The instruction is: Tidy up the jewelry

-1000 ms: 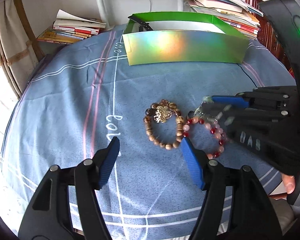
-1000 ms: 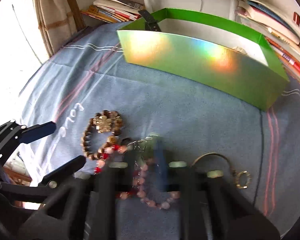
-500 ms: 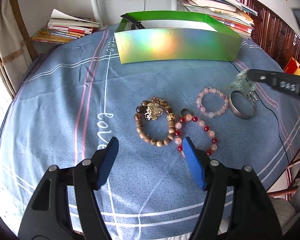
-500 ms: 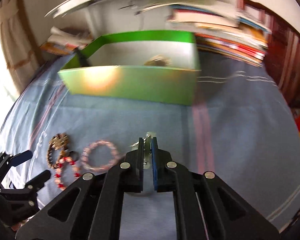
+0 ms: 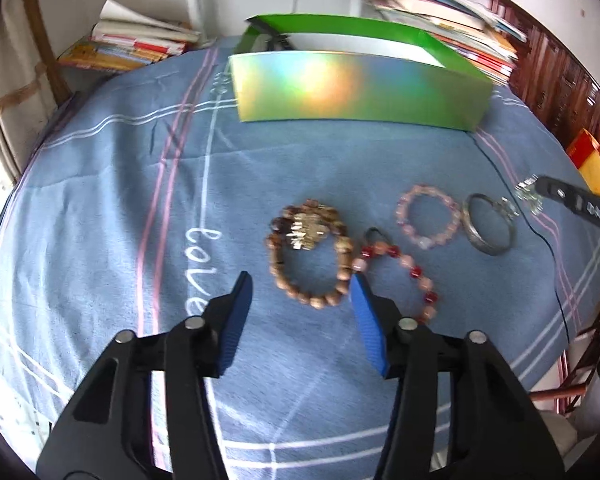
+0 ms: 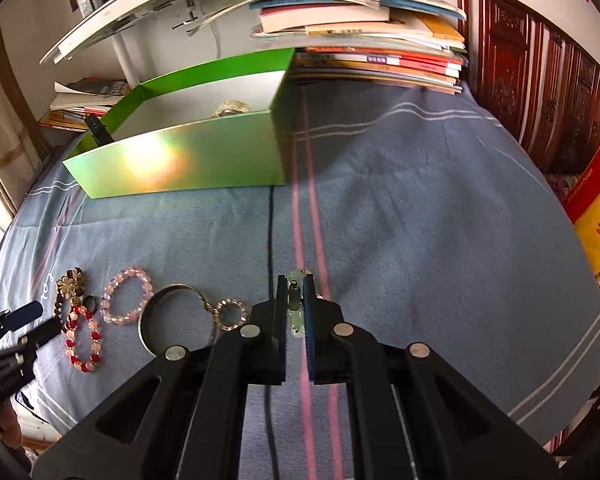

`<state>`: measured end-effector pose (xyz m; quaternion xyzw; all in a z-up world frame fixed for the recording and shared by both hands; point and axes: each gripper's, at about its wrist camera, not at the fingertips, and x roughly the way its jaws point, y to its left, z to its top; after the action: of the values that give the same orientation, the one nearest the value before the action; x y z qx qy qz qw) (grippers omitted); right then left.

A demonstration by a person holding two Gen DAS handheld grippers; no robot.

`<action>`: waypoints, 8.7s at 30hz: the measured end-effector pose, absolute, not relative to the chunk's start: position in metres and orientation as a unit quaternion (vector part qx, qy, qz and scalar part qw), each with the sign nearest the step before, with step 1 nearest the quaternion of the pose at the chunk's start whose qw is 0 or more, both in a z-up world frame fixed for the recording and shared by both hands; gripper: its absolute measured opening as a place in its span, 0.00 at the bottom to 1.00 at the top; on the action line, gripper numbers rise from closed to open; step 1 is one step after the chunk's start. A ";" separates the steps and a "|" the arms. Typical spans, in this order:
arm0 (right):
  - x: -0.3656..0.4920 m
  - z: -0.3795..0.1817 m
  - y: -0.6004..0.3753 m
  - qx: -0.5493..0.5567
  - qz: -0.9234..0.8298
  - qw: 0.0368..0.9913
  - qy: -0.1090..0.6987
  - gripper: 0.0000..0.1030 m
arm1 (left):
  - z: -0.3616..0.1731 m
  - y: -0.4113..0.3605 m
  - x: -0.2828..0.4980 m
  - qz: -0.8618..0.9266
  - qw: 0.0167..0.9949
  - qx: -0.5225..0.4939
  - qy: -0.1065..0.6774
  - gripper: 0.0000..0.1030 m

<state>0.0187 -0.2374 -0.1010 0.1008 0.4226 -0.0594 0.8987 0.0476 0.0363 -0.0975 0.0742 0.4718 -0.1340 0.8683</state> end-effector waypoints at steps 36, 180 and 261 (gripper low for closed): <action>0.024 -0.122 -0.231 0.072 -0.060 0.894 0.438 0.26 | -0.108 0.034 0.069 -0.121 0.872 0.071 0.469 0.08; 0.074 -0.109 -0.135 0.002 0.047 0.893 0.448 0.18 | -0.106 0.033 0.043 -0.078 0.883 0.094 0.454 0.69; 0.052 -0.117 -0.225 0.038 -0.034 0.899 0.434 0.08 | -0.105 -0.038 0.111 -0.157 0.864 0.130 0.460 0.08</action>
<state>0.0523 -0.2245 -0.1166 0.0378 0.4342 -0.0345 0.8994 0.1109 -0.0376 -0.1054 0.1296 0.4599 -0.1573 0.8642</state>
